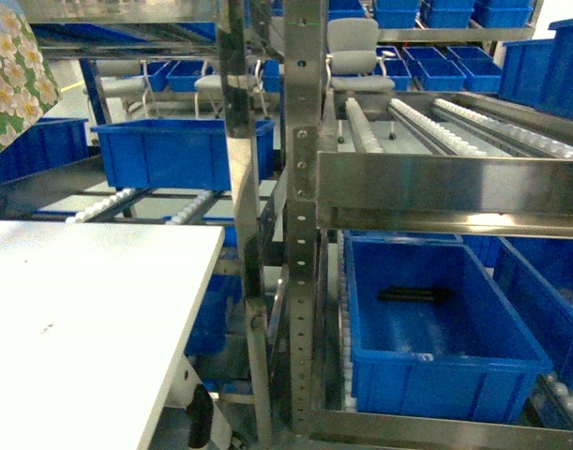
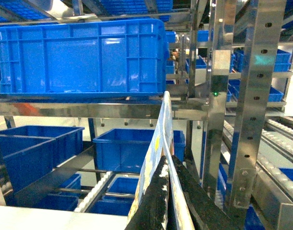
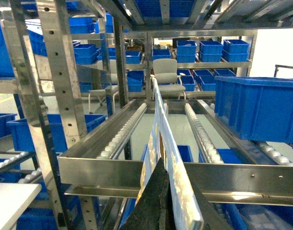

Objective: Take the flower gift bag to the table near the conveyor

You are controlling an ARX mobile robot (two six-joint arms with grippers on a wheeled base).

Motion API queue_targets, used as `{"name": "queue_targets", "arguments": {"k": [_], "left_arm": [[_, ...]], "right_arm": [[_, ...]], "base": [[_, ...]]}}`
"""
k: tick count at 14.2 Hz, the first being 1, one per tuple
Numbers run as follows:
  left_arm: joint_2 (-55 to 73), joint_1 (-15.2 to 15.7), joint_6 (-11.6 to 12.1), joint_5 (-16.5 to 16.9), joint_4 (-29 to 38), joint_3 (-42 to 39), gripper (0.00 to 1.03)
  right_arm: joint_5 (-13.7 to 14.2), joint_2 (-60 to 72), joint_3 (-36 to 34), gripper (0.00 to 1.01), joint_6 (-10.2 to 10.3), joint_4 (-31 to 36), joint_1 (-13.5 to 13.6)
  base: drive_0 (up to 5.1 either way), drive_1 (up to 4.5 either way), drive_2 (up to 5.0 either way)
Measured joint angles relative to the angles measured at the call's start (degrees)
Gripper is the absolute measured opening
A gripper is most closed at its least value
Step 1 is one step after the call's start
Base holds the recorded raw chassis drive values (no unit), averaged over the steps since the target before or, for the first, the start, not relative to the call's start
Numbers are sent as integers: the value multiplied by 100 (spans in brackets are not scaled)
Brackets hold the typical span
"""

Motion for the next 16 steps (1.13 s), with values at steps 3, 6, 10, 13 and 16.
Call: {"name": "queue_targets", "arguments": {"k": [3,6,10,13,16], "left_arm": [[0,-4,0,2,9,0,2],[0,-4,0,0,-13,0,2],[0,-4,0,0,7,0,2],[0,-4,0,0,-2,0,2],[0,-4,0,0,-4,0,2]], "right_arm": [[0,0,0,2,2,11,0],[0,-7,0,2,2,11,0],[0,-2,0,2,2,4,0],[0,0,0,2,0,7,0],[0,0,0,2,0,0,0]], "base": [[-506,230,230],[-486,251,251],[-493,243,243],[-491,244,244],[-486,248,248]]}}
